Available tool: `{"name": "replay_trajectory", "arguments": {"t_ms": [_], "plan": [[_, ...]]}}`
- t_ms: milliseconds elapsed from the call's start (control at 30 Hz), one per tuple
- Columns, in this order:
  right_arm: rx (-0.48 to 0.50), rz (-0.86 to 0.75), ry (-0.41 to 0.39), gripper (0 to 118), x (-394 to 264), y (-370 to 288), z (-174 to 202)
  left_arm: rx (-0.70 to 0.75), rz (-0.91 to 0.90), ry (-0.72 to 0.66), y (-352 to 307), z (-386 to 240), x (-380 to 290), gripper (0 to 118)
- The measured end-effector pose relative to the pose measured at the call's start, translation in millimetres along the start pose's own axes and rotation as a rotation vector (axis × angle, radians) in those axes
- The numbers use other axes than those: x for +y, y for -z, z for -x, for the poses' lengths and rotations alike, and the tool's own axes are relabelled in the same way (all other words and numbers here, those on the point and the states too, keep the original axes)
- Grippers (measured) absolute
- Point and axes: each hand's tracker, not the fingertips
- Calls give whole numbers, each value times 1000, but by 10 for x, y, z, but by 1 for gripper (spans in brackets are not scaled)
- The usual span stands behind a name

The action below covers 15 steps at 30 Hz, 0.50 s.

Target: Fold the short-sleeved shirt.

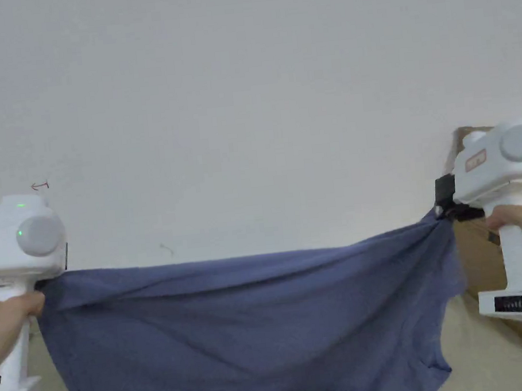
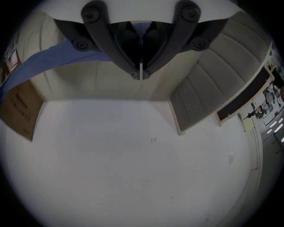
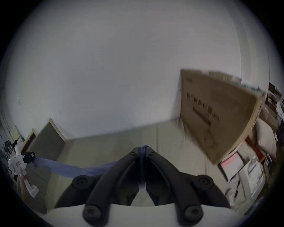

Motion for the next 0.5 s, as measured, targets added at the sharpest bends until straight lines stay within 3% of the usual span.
{"name": "replay_trajectory", "arguments": {"t_ms": [100,167,367,500], "plan": [[-29,138,2,6,-590,545,-138,-12,126,52,445,-183,-631,1],[-35,214,34,6,-998,784,-249,-21,176,1,642,-272,-1019,1],[-36,344,79,6,-1933,911,-552,-26,305,4,502,-189,-1948,1],[-35,391,-52,6,-2543,461,-597,-77,341,11,14,128,-2497,1]]}}
